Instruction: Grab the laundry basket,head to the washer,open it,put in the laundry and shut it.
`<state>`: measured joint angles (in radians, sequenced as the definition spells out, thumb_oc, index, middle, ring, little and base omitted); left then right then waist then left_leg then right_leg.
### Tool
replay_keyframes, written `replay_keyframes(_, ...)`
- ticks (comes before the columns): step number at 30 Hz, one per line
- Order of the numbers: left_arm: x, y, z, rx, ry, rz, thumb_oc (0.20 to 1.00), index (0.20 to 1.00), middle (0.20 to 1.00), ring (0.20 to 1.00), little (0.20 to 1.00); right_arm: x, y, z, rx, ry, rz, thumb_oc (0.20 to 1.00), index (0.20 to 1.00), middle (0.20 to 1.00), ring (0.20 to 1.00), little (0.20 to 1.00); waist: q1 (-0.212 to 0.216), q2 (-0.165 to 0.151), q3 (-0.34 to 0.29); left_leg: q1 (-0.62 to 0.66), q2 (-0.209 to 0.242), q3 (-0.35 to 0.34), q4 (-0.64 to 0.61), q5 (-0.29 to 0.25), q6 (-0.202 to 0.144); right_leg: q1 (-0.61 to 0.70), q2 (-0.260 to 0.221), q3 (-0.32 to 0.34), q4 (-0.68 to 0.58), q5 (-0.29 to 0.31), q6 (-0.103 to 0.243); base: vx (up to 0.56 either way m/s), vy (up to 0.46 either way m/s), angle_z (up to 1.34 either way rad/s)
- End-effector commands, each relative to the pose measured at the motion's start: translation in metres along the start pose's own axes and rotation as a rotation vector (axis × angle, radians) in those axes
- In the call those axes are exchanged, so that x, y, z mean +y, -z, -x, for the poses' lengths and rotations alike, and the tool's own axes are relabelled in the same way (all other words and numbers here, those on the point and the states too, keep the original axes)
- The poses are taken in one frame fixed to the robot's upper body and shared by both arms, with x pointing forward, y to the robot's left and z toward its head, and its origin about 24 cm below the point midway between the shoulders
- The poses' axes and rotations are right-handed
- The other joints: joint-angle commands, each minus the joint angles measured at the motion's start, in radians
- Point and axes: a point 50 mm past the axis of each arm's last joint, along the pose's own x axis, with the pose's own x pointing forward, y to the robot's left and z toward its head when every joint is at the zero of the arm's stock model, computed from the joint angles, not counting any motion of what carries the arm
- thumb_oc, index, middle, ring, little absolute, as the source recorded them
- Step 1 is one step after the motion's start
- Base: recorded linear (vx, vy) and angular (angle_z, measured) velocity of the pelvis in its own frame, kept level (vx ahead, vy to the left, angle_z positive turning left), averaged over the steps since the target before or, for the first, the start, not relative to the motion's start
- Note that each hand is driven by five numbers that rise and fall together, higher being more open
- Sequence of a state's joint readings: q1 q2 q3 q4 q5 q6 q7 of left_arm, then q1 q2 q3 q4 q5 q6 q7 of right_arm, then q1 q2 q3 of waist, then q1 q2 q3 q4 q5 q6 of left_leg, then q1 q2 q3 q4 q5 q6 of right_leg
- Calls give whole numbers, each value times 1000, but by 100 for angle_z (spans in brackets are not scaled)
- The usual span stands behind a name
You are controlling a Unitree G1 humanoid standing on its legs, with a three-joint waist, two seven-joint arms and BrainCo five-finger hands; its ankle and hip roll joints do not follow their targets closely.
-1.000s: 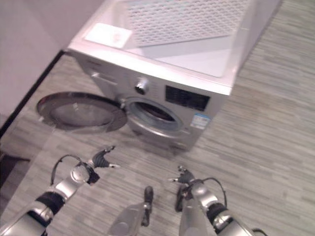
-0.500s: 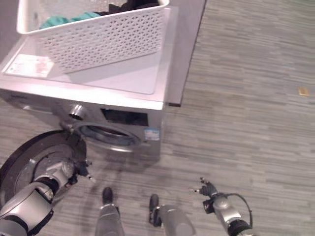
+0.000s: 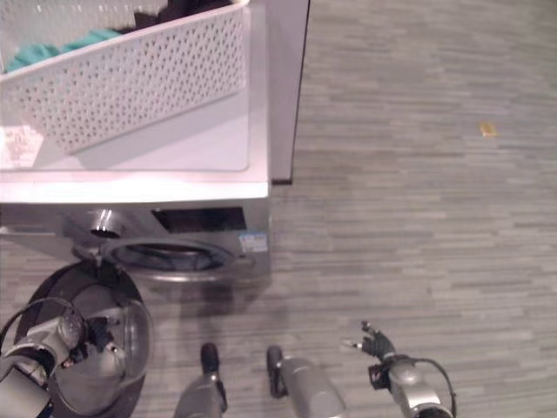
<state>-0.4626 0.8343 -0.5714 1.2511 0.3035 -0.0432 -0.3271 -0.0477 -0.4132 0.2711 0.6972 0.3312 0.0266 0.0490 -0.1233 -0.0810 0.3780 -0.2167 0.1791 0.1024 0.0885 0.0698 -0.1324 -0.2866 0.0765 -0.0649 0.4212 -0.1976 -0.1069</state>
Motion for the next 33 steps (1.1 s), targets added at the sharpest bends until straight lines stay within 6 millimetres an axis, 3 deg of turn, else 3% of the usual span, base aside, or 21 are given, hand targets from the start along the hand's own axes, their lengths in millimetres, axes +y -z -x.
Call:
replay_keyframes(1, 17, 113, 39, 432, -120, 35, 1000, 1000, 1000, 1000, 1000, -25, 7, 11, -31, 78, -50, 1000, 1000, 1000, 1000, 1000, 45, -30, 13, 68, 54, -16, -49, -10, 50, 27, -197, 32, -107, 79, 223, -34, -18, 6)
replay_keyframes(2, 17, 113, 39, 432, -120, 35, 1000, 1000, 1000, 1000, 1000, -25, 7, 11, -31, 78, -50, 1000, 1000, 1000, 1000, 1000, 44, -31, 13, 69, 54, -16, -49, -10, 50, 27, -197, 32, -108, 79, 223, -40, -29, 3)
replay_keyframes(3, 45, 111, 48, 405, -289, 108, 1000, 1000, 1000, 1000, 1000, -27, 7, 12, -45, 100, -69, 1000, 1000, 1000, 1000, 1000, 55, -39, 22, 71, 49, -20, -74, 3, 48, 27, -204, 19, -116, 82, 226, -37, -28, 2)
replay_keyframes(5, 63, 104, 53, 371, -409, 158, 1000, 1000, 1000, 1000, 1000, -26, 11, 15, -56, 114, -99, 1000, 1000, 1000, 1000, 1000, 65, -44, 31, 75, 43, -24, -96, 9, 49, 24, -211, 11, -114, 82, 228, -41, -19, 13)
replay_keyframes(10, 88, 84, 56, 270, -587, 270, 1000, 1000, 1000, 1000, 1000, -26, 18, 14, -41, 168, -153, 1000, 1000, 1000, 1000, 1000, 92, -32, 62, 67, 31, -34, -126, 19, 49, 18, -226, -9, -125, 94, 238, -51, 6, 22)
replay_keyframes(15, 96, 72, 57, 195, -666, 340, 1000, 1000, 1000, 1000, 1000, -19, 22, 11, -20, 163, -181, 1000, 1000, 1000, 1000, 1000, 103, -18, 77, 65, 20, -39, -139, 18, 52, 23, -241, -19, -144, 108, 246, -31, 22, 15)
replay_keyframes(18, 101, 45, 57, 54, -743, 371, 1000, 1000, 1000, 1000, 1000, -12, 21, 9, -9, 150, -206, 1000, 1000, 1000, 1000, 1000, 121, -6, 96, 65, 7, -41, -150, 17, 57, 33, -255, -30, -152, 111, 247, -22, 19, 5)
replay_keyframes(27, 98, 32, 58, 1, -790, 364, 1000, 1000, 1000, 1000, 1000, -12, 12, 7, -18, 139, -176, 1000, 1000, 1000, 1000, 1000, 123, 7, 99, 69, -6, -44, -142, -1, 65, 48, -269, -37, -150, 106, 246, -3, 11, 9)
replay_keyframes(33, 94, 27, 58, -32, -802, 372, 1000, 1000, 1000, 1000, 1000, -14, 12, 5, 1, 146, -161, 1000, 1000, 1000, 1000, 1000, 125, 9, 110, 46, -11, -59, -56, -37, 70, 63, -282, -41, -138, 98, 244, 0, 0, 0)
